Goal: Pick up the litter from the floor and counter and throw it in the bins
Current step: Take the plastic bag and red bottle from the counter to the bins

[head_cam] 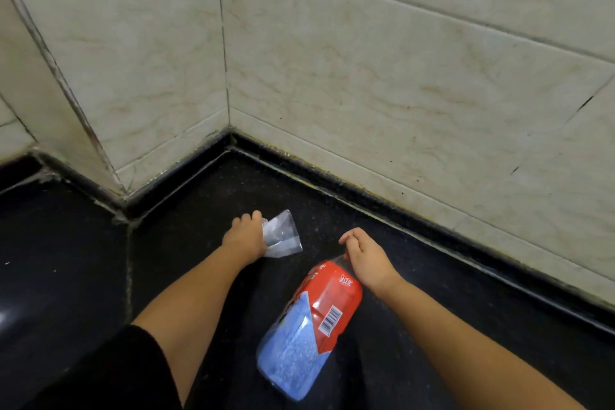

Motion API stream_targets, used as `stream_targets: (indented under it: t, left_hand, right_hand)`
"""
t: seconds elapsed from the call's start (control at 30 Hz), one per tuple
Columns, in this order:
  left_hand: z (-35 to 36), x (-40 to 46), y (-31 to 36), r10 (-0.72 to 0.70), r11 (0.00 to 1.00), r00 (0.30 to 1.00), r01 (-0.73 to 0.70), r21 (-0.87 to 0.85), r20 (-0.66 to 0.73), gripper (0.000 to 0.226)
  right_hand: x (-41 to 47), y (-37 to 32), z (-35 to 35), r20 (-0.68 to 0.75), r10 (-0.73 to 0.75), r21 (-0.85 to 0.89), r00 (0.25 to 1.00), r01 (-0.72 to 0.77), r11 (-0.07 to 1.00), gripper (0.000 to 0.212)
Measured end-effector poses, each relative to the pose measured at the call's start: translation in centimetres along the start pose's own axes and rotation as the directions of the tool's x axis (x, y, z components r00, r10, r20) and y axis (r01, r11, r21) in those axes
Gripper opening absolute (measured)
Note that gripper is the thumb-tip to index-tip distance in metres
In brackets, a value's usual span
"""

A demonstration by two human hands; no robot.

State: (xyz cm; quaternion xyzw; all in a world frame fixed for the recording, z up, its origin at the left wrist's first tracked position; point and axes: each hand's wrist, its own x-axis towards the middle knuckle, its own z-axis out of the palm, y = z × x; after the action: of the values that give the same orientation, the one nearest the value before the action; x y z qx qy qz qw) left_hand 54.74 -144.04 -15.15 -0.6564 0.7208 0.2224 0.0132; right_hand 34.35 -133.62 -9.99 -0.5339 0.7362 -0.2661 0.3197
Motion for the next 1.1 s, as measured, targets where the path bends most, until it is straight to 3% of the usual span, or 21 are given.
stream_targets:
  t: [0.1, 0.27, 0.43, 0.57, 0.8, 1.1]
  left_hand:
    - [0.2, -3.0, -0.5, -0.002, 1.000, 0.999, 0.002, -0.008, 0.050, 0.053]
    - [-0.1, -9.5, -1.6, -0.093, 0.992, 0.996, 0.094, -0.089, 0.015, 0.054]
    - [-1.0, -19.5, -3.0, -0.200, 0.974, 0.973, 0.184, -0.132, -0.113, 0.048]
    - [-0.6, -30.5, -4.9, -0.343, 0.937, 0.906, 0.312, -0.158, -0.248, 0.048]
    - [6.5, -52.5, -8.3, -0.689, 0.712, 0.686, 0.584, -0.391, -0.231, 0.052]
    - [17.3, -80.5, -9.2, -0.959, 0.271, 0.265, 0.752, -0.601, -0.101, 0.052]
  right_hand:
    - [-0.8, -0.7, -0.5, -0.008, -0.021, -0.023, 1.000, 0.021, 1.000, 0.021]
    - [-3.5, -1.2, -1.6, -0.035, -0.061, -0.038, 0.998, 0.060, 0.997, 0.026]
    - [-8.0, -1.0, -2.3, -0.019, -0.090, -0.050, 0.996, 0.089, 0.995, 0.031]
    - [-13.6, -1.4, -1.6, 0.070, -0.196, -0.056, 0.978, 0.200, 0.978, 0.034]
    - [-27.3, -2.2, 2.1, 0.344, -0.392, -0.021, 0.854, 0.424, 0.905, 0.033]
    - [-48.5, -3.0, 11.3, 0.690, -0.542, -0.008, 0.480, 0.754, 0.657, 0.031]
